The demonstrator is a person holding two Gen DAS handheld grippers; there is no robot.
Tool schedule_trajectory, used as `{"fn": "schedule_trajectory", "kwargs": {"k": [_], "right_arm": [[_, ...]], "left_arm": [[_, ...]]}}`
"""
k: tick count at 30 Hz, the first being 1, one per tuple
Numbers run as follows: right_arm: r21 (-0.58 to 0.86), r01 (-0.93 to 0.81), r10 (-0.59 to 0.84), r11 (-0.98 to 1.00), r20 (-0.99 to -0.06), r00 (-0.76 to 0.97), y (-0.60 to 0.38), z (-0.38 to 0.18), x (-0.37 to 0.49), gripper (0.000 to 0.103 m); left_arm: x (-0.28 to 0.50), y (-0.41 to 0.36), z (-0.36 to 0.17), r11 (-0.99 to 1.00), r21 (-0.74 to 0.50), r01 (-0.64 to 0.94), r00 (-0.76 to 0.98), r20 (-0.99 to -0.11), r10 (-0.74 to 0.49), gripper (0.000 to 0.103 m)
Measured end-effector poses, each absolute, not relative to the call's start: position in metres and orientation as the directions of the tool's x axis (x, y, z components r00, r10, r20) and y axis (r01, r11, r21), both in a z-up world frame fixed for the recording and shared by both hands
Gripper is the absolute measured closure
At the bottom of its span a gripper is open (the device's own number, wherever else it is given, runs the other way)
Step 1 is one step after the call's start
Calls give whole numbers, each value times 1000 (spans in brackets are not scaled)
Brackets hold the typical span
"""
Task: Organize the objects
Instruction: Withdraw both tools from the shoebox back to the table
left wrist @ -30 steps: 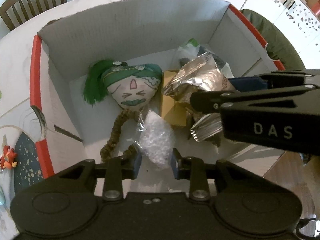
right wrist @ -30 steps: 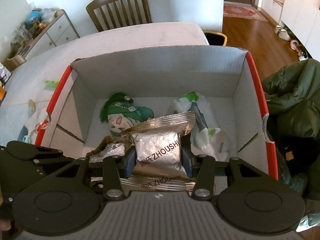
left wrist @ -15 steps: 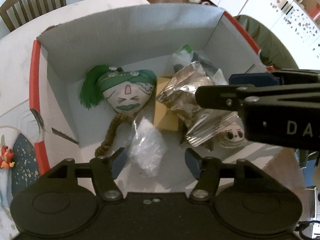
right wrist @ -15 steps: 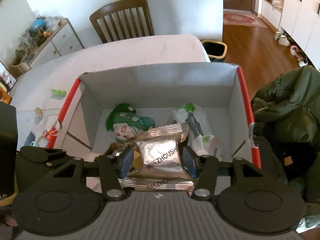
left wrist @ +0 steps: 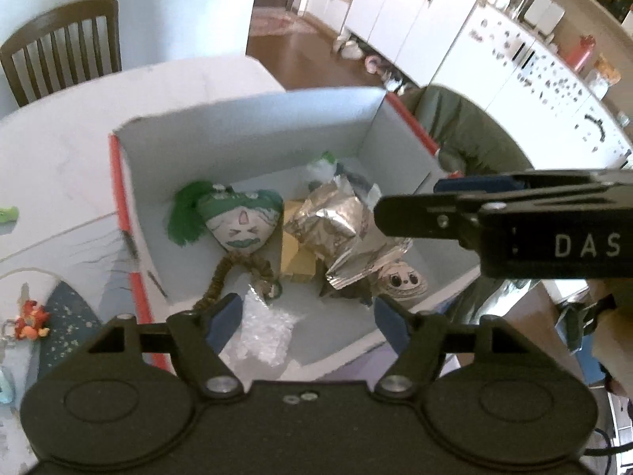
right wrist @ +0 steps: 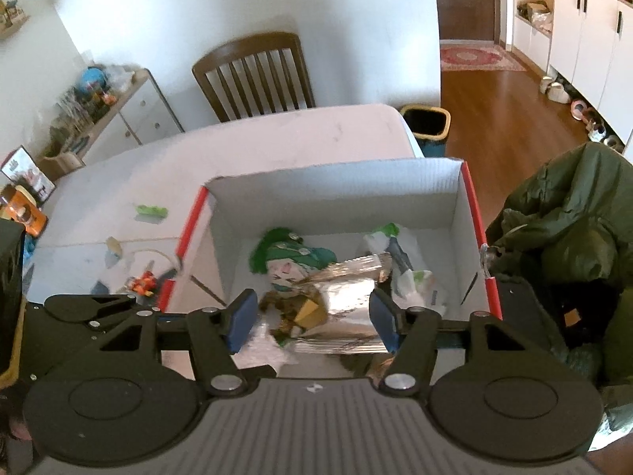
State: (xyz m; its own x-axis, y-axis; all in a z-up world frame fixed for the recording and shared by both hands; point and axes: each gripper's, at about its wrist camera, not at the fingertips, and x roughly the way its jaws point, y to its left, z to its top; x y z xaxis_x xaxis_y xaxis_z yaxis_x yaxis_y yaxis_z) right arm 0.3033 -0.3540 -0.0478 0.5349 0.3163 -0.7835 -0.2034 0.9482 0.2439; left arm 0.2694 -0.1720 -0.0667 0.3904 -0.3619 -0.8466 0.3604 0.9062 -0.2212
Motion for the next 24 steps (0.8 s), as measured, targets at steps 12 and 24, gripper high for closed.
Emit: {"fn": "schedule_trajectory", "kwargs": {"k": [12, 24], "right_arm": [[247, -206, 322, 947, -722, 612, -311, -13, 254, 36], [254, -254, 358, 933, -706, 611, -238, -10, 223, 29]], "left_arm": [[227, -102, -25, 914, -185, 362, 503, -787, -359, 22], [197, -16, -11, 945, -117, 305, 598, -749, -286, 6]]}}
